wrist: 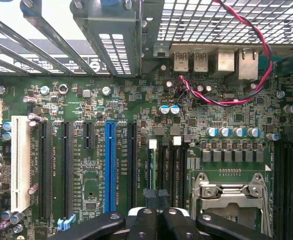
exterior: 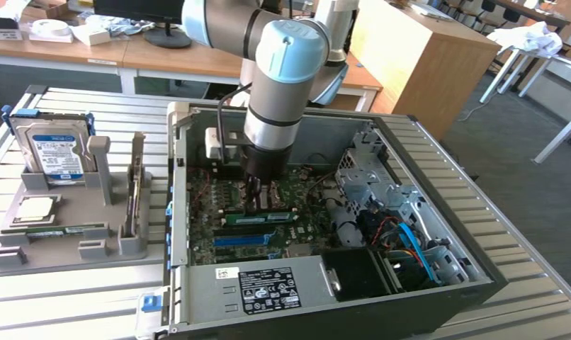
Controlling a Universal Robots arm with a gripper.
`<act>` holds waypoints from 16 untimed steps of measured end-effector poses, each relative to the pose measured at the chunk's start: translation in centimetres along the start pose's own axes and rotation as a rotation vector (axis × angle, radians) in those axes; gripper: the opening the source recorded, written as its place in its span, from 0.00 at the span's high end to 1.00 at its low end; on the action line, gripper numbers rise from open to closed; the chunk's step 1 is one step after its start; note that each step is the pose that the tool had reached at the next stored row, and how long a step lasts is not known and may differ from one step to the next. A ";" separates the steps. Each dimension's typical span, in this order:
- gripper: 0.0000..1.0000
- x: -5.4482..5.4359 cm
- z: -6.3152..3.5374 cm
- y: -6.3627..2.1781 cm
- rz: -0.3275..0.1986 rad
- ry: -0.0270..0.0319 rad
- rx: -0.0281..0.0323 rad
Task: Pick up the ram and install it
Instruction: 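Press down the ram until it locks into place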
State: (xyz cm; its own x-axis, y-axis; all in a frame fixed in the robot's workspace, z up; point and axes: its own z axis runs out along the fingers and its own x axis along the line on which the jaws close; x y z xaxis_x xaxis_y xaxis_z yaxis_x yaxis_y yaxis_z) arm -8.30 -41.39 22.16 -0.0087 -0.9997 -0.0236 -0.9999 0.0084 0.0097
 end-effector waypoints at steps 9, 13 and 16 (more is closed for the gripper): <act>0.90 0.0 -0.22 -0.03 0.000 -0.0025 0.0017; 0.90 0.0 -1.36 0.01 0.000 -0.0006 0.0003; 0.90 -0.1 -2.44 0.02 0.000 -0.0004 0.0002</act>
State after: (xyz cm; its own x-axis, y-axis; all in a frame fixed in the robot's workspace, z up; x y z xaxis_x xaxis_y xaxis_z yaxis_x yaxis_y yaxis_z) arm -8.29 -41.38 24.60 -0.0087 -0.9997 -0.0239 -0.9999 0.0085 0.0095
